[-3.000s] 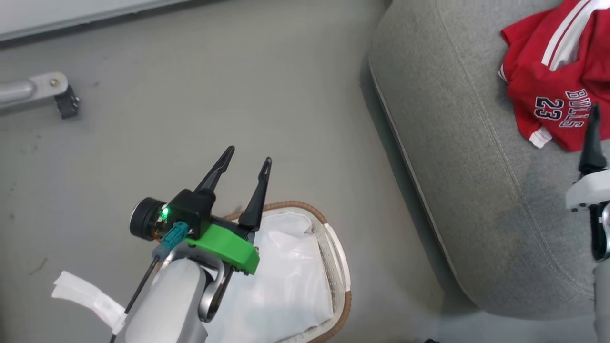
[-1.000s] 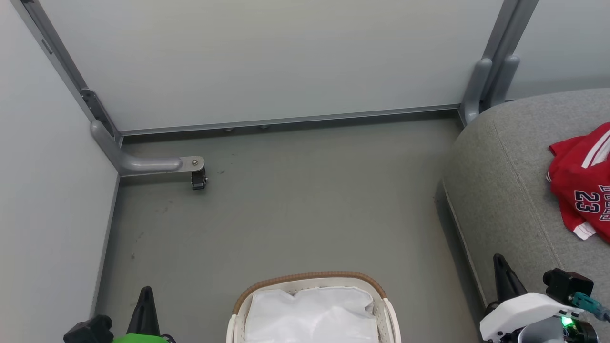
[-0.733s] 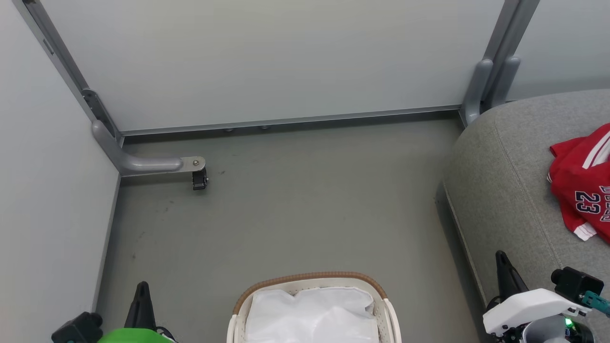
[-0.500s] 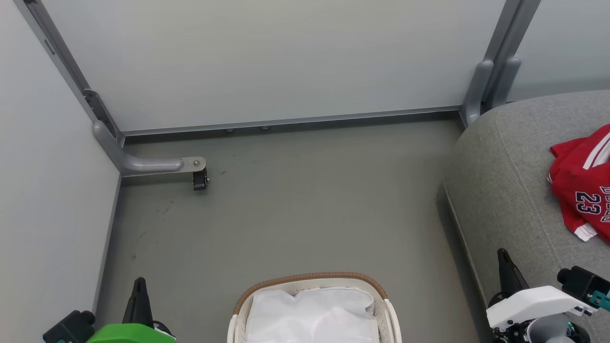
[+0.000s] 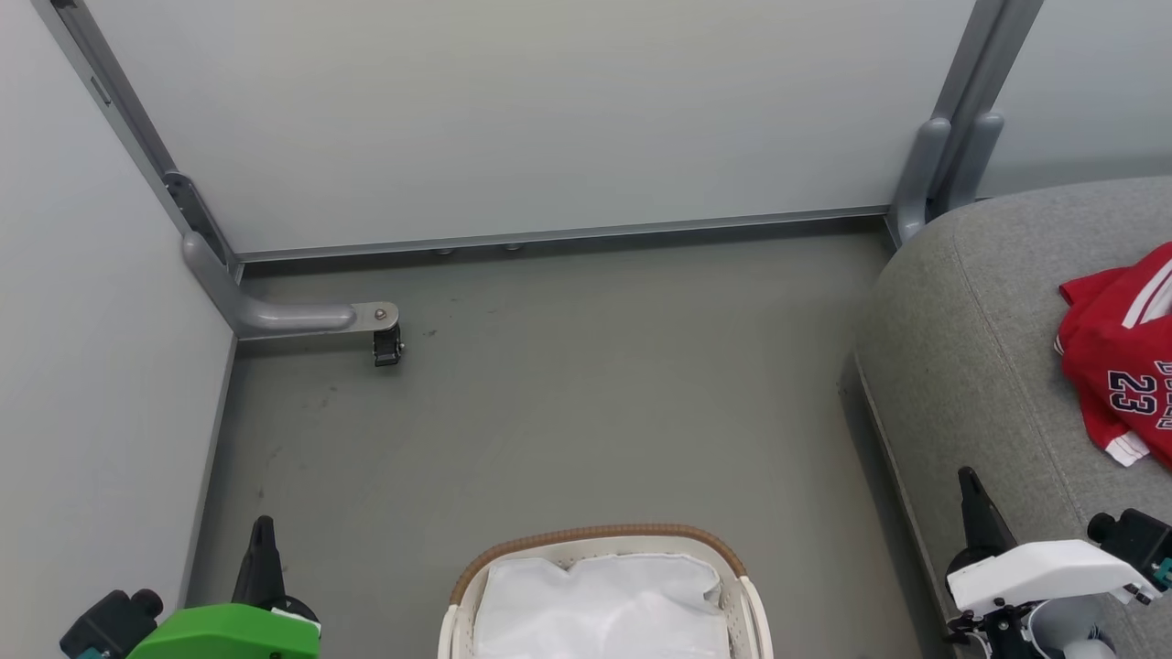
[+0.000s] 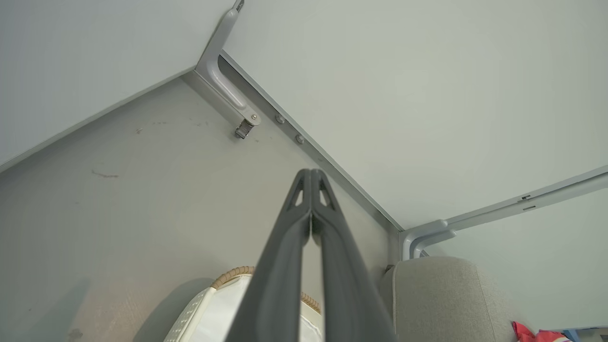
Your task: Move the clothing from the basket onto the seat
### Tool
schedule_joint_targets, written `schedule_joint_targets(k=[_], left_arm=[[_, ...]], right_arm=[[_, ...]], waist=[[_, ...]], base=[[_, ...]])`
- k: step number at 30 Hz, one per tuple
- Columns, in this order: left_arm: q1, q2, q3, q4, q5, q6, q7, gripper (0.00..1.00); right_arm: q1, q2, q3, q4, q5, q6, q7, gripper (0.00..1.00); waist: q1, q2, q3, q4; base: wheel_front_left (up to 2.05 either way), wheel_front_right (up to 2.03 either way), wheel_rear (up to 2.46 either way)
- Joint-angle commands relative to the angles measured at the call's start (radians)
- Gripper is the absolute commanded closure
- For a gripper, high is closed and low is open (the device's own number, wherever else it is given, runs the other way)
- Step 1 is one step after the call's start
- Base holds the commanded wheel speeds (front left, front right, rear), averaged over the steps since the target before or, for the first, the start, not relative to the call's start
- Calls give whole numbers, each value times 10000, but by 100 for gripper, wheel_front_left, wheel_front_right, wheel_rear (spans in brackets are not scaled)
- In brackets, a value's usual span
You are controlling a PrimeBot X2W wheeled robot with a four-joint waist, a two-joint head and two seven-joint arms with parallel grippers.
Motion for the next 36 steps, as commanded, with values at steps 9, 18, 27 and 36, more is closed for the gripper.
schedule_joint_targets(k=[9,18,27,36], left_arm=[[-429,74,123,-298,-1240,-65,315,100],[-535,81,191,-431,-2207,-71,582,100],[-623,89,247,-547,-3060,-84,813,100],[-715,95,303,-656,-3887,-96,1041,100]], right_arm=[[-239,-89,-23,-335,1325,-4,317,100],[-262,-99,-32,-493,2349,-5,584,100],[-266,-109,-39,-635,3283,-6,813,100],[-287,-118,-46,-771,4154,-6,1039,100]], waist=[[0,0,-21,26],[0,0,-42,51],[0,0,-63,75],[0,0,-84,101]], base=[[0,0,0],[0,0,0],[0,0,0],[0,0,0]])
